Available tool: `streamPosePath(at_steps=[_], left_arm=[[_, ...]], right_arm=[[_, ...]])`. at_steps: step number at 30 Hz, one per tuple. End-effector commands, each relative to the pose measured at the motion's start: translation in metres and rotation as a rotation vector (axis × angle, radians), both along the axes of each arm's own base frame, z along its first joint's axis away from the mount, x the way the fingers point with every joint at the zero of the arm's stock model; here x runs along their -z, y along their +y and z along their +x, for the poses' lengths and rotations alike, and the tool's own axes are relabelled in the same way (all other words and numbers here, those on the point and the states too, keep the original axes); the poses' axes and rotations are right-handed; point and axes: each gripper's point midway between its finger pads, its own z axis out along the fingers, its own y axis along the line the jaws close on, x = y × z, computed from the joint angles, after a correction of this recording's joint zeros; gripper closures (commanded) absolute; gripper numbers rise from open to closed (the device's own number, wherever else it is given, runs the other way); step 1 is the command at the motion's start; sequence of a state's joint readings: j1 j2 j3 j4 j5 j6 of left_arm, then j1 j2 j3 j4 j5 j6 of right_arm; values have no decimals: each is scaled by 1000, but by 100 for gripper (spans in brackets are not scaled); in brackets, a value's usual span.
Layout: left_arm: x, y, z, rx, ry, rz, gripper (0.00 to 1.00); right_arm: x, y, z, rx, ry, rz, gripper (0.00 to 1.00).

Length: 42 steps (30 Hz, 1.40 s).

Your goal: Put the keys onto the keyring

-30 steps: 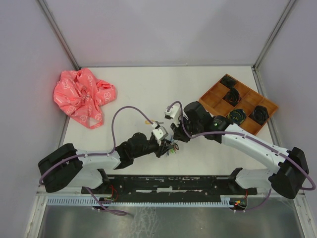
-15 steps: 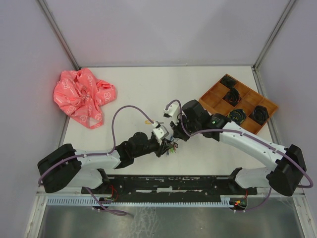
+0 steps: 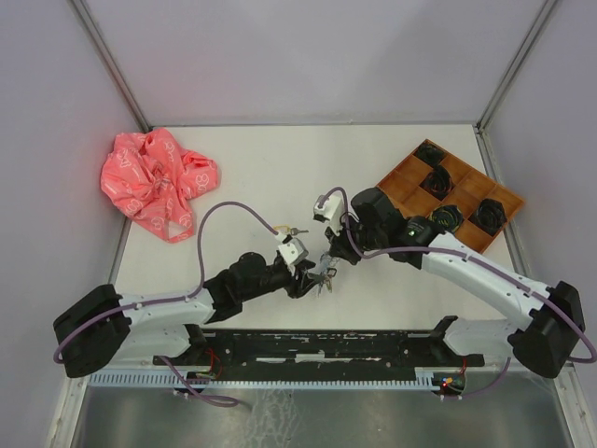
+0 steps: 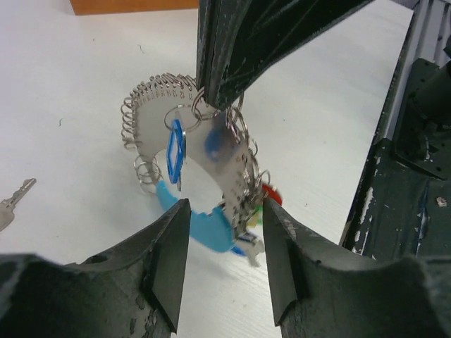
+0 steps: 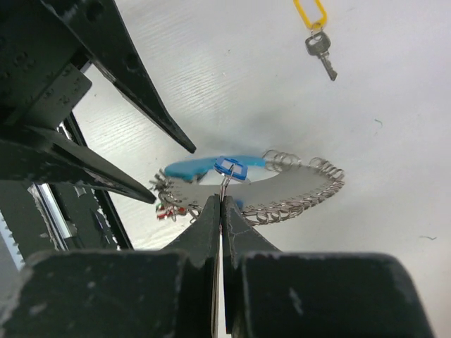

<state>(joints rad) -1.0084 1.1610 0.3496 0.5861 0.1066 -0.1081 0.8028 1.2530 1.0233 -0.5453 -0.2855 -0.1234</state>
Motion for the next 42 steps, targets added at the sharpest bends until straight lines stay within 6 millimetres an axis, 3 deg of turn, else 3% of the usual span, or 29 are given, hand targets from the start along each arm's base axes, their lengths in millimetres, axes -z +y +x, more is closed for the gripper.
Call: streamPosePath(at_steps=[1, 6, 11, 14, 19, 28, 42], left_arm=[[-33, 2, -8, 47, -107, -95, 46], [-55, 10, -12, 78, -219, -139, 42], [-82, 14, -7, 122, -343, -160, 42], [-88, 15, -2, 175, -384, -158, 43], [-91, 14, 6, 270, -387, -149, 48], [-89, -10, -13, 508, -327, -159, 61], [-75, -16, -13, 551, -255, -123, 74]], right_arm=[[-40, 6, 5, -88, -150, 127, 99], [-49, 3, -1, -170, -208, 158, 99], [-46, 1, -12, -275, -251, 157, 99], [-46, -1, -18, -331, -298, 166, 99], [-52, 1, -27, -411, -386, 215, 99], [-46, 2, -33, -452, -396, 232, 99], [-49, 4, -36, -475, -403, 248, 99]])
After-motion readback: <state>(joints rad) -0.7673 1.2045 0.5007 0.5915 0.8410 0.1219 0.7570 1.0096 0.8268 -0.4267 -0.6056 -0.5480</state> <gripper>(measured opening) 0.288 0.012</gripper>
